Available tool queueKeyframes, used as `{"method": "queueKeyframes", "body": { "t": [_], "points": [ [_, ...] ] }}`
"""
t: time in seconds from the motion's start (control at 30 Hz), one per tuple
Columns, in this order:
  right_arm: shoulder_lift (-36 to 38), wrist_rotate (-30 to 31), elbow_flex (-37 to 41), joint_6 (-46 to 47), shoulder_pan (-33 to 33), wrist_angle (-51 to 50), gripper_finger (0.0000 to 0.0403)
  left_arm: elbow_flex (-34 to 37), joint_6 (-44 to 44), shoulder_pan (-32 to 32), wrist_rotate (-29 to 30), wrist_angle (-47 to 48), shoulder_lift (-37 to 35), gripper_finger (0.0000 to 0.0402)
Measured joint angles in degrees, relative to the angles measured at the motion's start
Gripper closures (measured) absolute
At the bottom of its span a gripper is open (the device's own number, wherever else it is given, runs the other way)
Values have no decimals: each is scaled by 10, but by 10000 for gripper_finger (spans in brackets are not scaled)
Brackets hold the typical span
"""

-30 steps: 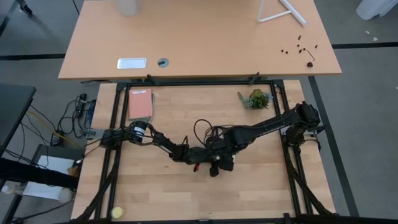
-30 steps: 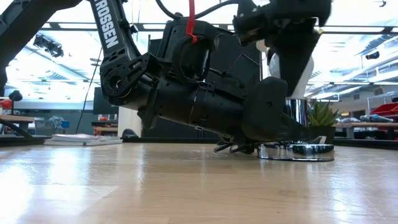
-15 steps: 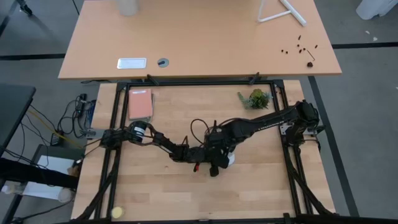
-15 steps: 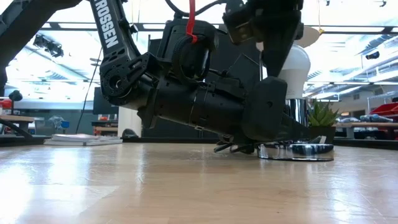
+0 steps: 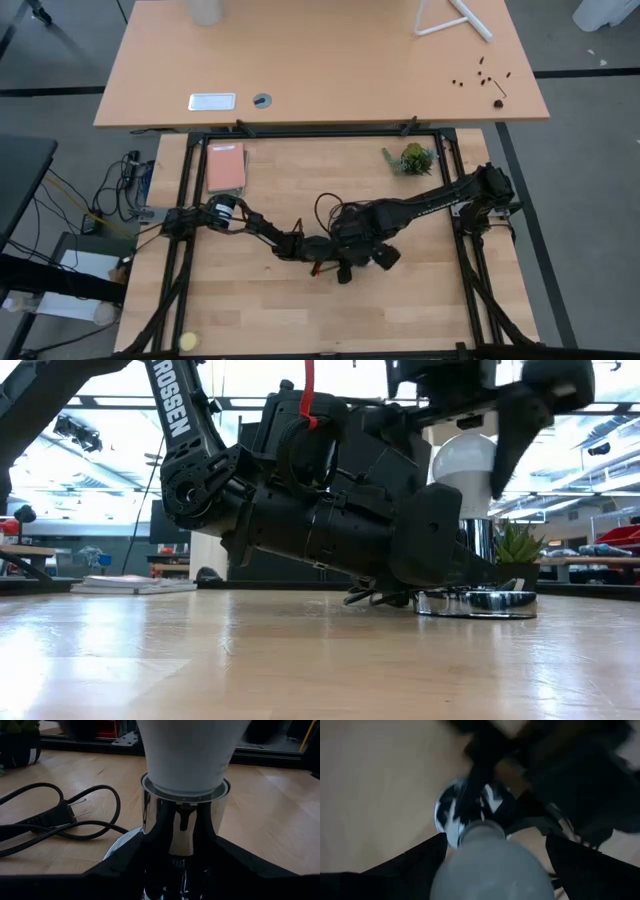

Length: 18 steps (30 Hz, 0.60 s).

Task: Screw lightbulb
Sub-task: Insert the white lightbulb into the silver lamp

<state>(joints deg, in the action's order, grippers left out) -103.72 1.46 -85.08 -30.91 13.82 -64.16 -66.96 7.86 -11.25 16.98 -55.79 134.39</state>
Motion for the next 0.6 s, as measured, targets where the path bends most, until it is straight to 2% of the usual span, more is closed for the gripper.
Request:
{"method": "queueKeyframes", "body": {
  "t": [0.13, 0.3, 0.47, 0.6],
  "points": [
    [-2, 1, 0, -133, 5, -22, 56, 0, 0, 0, 0, 0, 0, 206],
    [-3, 7, 28, -180, 3, -6, 65, 0, 0, 0, 0, 0, 0, 206],
    [2, 17, 51, -166, 3, 27, 110, 0, -2, 0, 0, 2, 0, 206],
    [1, 15, 52, -72, 2, 42, 156, 0, -2, 0, 0, 1, 0, 206]
  ]
}}
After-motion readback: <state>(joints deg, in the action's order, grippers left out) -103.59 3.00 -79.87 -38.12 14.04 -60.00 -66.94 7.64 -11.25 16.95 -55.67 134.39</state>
